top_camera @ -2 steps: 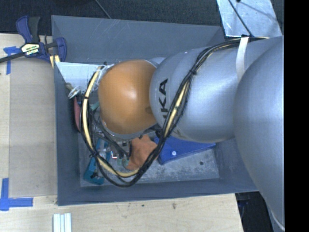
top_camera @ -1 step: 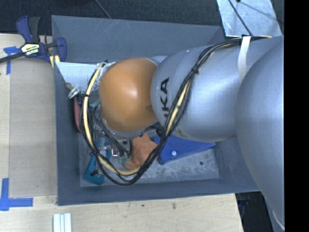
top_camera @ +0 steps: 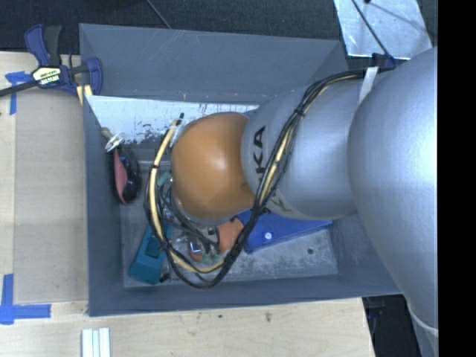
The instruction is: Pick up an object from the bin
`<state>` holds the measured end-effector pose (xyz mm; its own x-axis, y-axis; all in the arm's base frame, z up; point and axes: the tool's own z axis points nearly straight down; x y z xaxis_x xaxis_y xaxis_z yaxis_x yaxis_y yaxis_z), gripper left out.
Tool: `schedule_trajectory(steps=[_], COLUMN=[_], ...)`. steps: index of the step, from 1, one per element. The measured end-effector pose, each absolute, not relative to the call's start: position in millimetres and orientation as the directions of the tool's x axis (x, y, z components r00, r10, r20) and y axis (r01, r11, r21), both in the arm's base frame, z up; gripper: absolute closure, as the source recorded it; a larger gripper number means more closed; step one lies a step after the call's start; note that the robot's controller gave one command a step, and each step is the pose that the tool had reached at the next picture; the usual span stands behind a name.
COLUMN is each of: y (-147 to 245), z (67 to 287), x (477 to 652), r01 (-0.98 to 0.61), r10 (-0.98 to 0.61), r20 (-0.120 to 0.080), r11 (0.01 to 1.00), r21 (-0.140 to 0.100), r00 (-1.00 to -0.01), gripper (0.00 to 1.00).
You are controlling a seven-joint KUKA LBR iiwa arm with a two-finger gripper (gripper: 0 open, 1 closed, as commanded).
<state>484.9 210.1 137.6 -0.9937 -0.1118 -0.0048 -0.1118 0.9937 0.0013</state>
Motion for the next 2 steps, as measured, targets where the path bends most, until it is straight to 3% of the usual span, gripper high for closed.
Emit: schedule_trajectory(steps=[1, 2], y=[194.4, 201.1], z=[106.5, 79.9], x=[498.8, 500.6], r01=[-0.337, -0.328], r10=[-0.337, -0.328], r20=[-0.001, -0.035], r11=[0.941, 0.945], r21=[0.0, -0.001], r00=[-0.941, -0.944], gripper=[0.0, 0.0])
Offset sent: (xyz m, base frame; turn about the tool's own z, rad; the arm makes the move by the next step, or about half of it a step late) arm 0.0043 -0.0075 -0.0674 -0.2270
